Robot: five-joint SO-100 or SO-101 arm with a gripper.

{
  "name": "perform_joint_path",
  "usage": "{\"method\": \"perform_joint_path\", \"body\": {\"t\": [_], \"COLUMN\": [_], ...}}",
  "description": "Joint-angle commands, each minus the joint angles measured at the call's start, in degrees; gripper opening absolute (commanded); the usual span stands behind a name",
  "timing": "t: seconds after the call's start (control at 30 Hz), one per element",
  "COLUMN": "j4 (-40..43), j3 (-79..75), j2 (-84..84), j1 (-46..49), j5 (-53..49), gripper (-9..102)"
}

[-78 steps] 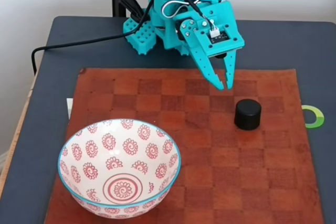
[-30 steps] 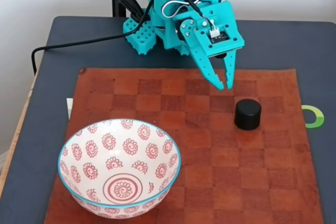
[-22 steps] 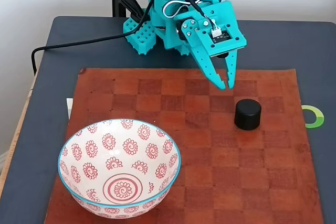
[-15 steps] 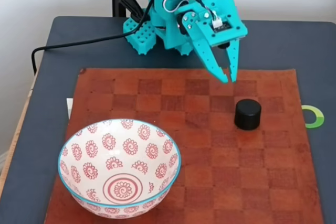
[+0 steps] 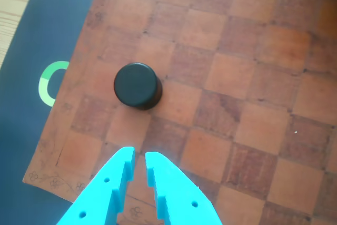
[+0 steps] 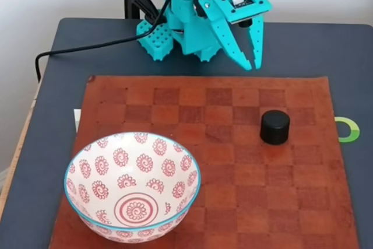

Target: Grasp a black cylinder and put it in the bin.

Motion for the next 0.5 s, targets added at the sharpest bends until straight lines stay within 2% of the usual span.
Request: {"method": "perform_joint_path", "body": {"t": [0.0,0.13,0.47], "j4": [0.1,0.4,-0.2], "j3": [-2.7,-5.9,-21.1], "j2": [2.5,-3.0,-34.2], "j1": [-0.1,-0.3,-0.4], "j5": [-0.1,0.4,0.3], "gripper": [0,0,0]}}
